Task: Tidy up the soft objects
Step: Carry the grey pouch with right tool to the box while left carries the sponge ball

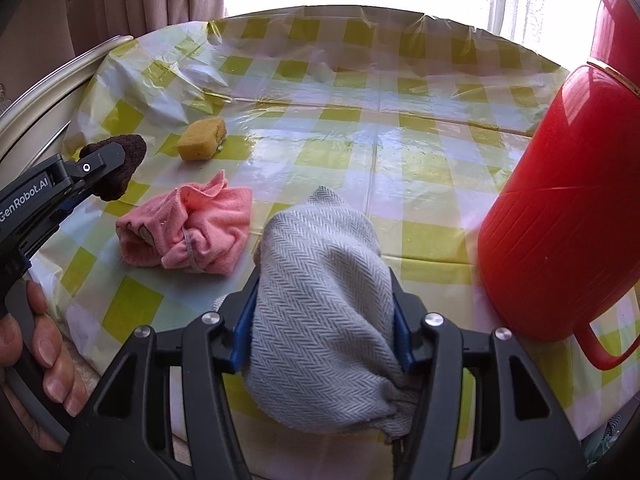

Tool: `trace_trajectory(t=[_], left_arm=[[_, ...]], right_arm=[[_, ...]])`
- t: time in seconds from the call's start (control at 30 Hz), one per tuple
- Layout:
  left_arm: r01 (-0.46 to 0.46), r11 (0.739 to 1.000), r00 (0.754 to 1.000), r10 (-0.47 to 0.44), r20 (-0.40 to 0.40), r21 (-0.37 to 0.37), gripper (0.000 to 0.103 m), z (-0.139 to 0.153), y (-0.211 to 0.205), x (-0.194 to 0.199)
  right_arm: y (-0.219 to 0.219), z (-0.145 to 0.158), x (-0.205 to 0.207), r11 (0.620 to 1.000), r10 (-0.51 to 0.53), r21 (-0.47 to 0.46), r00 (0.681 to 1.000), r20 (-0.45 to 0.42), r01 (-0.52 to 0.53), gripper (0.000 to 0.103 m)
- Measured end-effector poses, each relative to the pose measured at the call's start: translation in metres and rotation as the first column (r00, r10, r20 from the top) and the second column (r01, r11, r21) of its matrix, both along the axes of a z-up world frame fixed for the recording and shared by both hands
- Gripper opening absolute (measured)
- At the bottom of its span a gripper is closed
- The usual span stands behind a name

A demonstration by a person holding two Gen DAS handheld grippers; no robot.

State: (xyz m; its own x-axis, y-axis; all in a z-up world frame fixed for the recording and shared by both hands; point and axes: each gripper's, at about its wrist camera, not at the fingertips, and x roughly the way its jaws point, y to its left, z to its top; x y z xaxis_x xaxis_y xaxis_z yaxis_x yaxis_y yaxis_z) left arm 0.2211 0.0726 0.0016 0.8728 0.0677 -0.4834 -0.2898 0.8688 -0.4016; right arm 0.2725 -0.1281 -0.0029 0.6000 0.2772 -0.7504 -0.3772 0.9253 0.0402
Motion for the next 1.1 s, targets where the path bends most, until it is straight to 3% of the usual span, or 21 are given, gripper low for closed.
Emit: trace_trajectory(t=[0.43,0.67,0.83,1.1], left_arm=[[0.100,0.993,0.995,-0.099,-0.023,0.056,0.031,0.022,-0.055,-0.029],[0.207,0.975,0.978,-0.206,-0.028,0.078,0.031,0.033,-0.101,-0.041],[0.314,0.945,0.949,-0.312,-0.033,0.087,0.031,0.037,-0.146,-0.043],[0.500,0.860,0.866,-0.497,-0.059,0.105,0.031,0.036,-0.227,-0.045]], right_arm=[[-0.057,0.021,-0.053,0.996,-0.045,0.080,0.999,-0.013,0.046,0.059],[-0.101,0.034,-0.075,0.989,-0.099,0.114,0.995,-0.004,0.098,0.059],[-0.142,0.038,-0.086,0.978,-0.165,0.131,0.986,-0.012,0.165,0.059],[-0.223,0.030,-0.107,0.942,-0.316,0.106,0.948,-0.037,0.318,0.059]])
